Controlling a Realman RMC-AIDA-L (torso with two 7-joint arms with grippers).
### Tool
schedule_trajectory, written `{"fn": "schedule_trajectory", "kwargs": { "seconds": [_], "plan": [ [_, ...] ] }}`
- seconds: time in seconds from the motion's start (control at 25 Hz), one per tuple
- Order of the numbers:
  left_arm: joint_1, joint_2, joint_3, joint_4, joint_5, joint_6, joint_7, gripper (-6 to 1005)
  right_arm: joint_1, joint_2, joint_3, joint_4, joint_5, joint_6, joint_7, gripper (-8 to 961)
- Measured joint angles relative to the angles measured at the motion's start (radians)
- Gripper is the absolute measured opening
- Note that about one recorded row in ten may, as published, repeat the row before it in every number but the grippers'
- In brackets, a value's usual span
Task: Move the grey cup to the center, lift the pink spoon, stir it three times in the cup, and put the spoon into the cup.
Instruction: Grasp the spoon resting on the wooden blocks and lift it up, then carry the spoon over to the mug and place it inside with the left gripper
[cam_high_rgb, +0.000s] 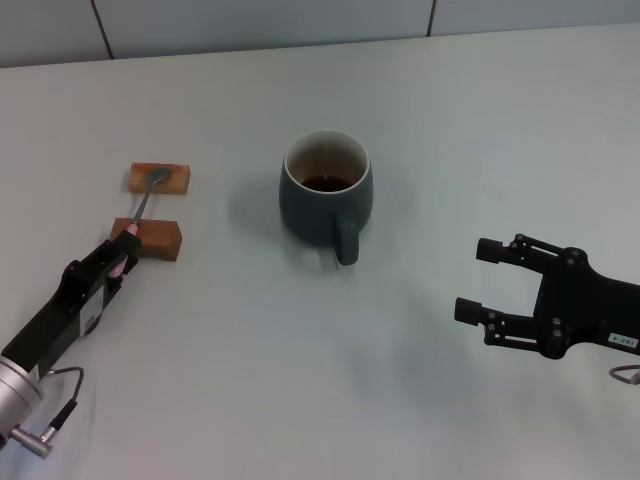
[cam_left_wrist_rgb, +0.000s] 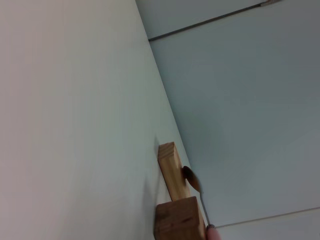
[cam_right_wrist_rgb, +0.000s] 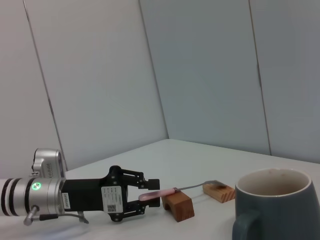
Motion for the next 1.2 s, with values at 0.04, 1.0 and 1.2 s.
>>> {"fn": "schedule_trajectory", "kwargs": {
  "seconds": [0.04,1.0,1.2],
  "plan": [
    [0.0,0.0,0.0,0.0,0.0,0.0,0.0,316,0.0,0.0,0.0,0.0,0.0,0.0,0.0,826],
    [-0.034,0.003,-0.001,0.066,0.08,0.07,0.035,127,0.0,-0.002,0.0,0.0,0.0,0.0,0.004,826],
    [-0.081,0.008,0.0,0.215,0.156,0.157,0.024,127,0.002,-0.002,0.0,0.0,0.0,0.001,0.007,827]
  ]
}}
